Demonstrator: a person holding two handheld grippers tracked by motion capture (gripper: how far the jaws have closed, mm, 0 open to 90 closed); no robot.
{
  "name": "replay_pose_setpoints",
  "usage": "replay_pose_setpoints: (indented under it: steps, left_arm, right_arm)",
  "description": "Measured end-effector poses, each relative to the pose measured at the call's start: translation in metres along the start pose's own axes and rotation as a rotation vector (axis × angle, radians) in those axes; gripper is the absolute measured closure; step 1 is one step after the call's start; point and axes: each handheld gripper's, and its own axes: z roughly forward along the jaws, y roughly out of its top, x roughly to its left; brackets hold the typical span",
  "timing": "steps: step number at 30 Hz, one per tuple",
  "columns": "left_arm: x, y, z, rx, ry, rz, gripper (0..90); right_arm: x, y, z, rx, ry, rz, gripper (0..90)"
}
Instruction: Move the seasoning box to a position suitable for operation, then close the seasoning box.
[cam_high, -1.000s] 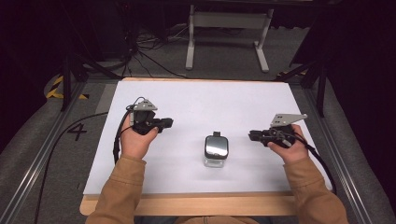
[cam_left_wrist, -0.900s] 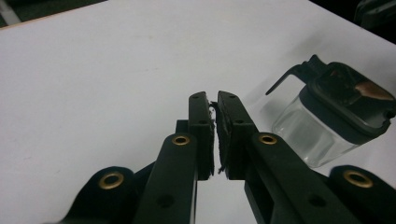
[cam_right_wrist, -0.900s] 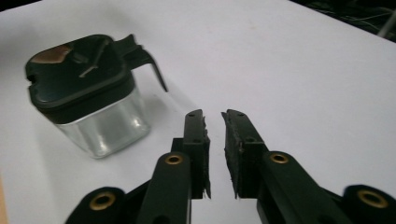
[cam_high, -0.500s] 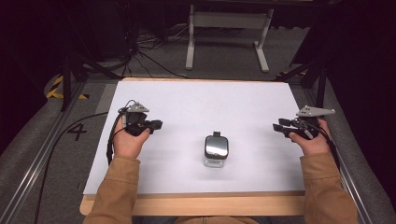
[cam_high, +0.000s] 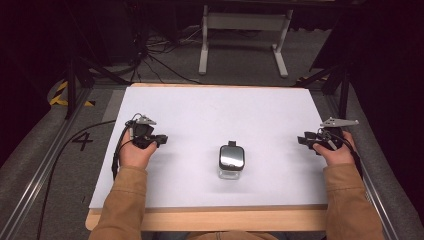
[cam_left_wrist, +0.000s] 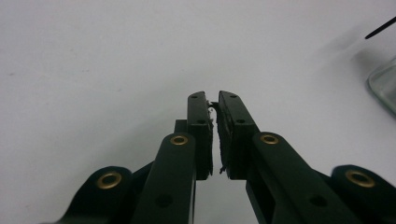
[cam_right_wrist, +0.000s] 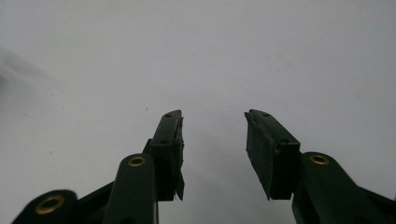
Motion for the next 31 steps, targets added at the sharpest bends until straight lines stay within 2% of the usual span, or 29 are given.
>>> replay_pose_setpoints:
  steps: [2,6,7,8,12,13,19,22,26,31]
  left_arm:
    - [0.002,-0.001,0.002,0.004,0.003,-0.008,83.7]
    - [0.004,-0.004,0.005,0.032,0.026,0.006,83.1]
    - [0.004,-0.005,0.006,0.039,0.027,0.001,82.9]
    - [0.004,-0.006,0.006,0.049,0.033,0.012,82.6]
    - [0.008,-0.011,0.007,0.050,0.027,-0.006,82.1]
    - [0.009,-0.012,0.006,0.064,0.023,-0.002,82.1]
    - [0.008,-0.013,0.005,0.057,0.031,-0.007,81.3]
    - [0.011,-0.013,0.006,0.073,0.029,0.000,79.9]
    - [0.010,-0.013,0.004,0.066,0.025,-0.006,79.1]
    - [0.011,-0.012,0.004,0.056,0.020,0.000,78.7]
  right_arm:
    - [0.001,-0.002,0.002,0.019,0.001,-0.012,57.1]
    - [0.001,-0.006,0.005,0.039,-0.009,-0.042,56.5]
    - [0.001,-0.006,0.006,0.041,-0.007,-0.039,56.2]
    - [0.001,-0.007,0.007,0.042,-0.004,-0.034,55.7]
    - [0.003,-0.007,0.013,0.063,0.001,-0.063,55.3]
    - [0.004,-0.007,0.014,0.065,0.005,-0.064,55.3]
    - [0.004,-0.007,0.012,0.056,0.017,-0.059,54.6]
    - [0.003,-0.006,0.012,0.050,0.018,-0.069,50.6]
    - [0.003,-0.008,0.013,0.054,-0.004,-0.079,45.1]
    - [0.003,-0.007,0.012,0.034,0.004,-0.070,44.5]
